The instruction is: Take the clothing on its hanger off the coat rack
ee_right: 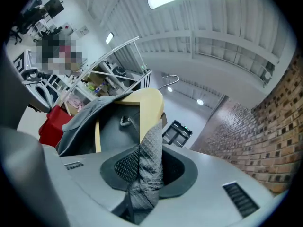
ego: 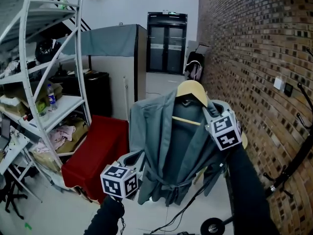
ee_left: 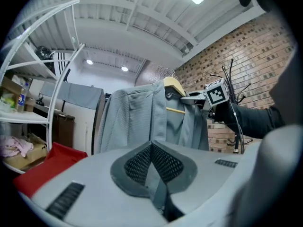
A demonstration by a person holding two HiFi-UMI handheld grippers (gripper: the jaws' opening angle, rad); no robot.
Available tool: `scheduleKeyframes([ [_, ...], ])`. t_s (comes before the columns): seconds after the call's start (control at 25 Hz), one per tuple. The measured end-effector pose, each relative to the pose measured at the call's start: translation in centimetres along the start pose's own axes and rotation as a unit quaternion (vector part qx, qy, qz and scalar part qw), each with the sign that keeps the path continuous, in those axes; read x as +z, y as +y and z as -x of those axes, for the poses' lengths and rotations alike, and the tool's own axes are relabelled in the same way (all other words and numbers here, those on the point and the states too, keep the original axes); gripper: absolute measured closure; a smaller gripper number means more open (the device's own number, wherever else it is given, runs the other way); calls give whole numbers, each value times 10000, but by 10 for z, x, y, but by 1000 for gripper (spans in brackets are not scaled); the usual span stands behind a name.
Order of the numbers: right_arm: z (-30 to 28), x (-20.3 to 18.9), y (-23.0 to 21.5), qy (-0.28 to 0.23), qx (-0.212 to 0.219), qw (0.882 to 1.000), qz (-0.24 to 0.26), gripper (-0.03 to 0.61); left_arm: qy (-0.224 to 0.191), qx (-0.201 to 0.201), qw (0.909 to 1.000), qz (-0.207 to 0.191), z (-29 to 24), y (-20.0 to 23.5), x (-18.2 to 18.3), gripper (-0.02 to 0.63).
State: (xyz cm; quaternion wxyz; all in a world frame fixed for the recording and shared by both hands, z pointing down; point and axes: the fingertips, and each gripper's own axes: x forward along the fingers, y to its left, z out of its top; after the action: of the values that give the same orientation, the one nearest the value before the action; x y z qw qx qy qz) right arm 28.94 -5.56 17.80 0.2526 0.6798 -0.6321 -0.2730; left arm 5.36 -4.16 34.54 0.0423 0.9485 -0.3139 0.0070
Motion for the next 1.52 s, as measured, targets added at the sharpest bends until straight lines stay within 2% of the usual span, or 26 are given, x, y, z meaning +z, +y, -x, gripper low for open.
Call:
scheduleKeyframes([
  [0.28,-139,127,40,-824,254,9962,118,509,-98,948,9954,-41,35,151,26,611],
  [0.44,-221,193,74,-1272,605,9900,120,509,-185,1456,9892,-41,44,224,46,611],
  [0.6,-303,238,118,-1719,1041,9796,10,509,-282,1964,9801,-104,41,294,58,610],
  [0.72,-371,267,155,-2077,1413,9679,-91,509,-399,2391,9701,-153,34,353,68,611],
  [0.84,-443,300,195,-2411,1873,9521,-181,509,-527,2901,9555,-63,22,415,76,611],
  [1.04,-553,357,235,-2843,2389,9283,-162,509,-578,3517,9343,-12,-7,499,102,611],
  [1.28,-642,386,285,-3207,2773,9056,-134,509,-617,4086,9105,143,-32,574,103,611],
  [1.52,-707,369,363,-3319,3230,8862,-170,509,-405,4523,8899,418,-43,628,74,610],
])
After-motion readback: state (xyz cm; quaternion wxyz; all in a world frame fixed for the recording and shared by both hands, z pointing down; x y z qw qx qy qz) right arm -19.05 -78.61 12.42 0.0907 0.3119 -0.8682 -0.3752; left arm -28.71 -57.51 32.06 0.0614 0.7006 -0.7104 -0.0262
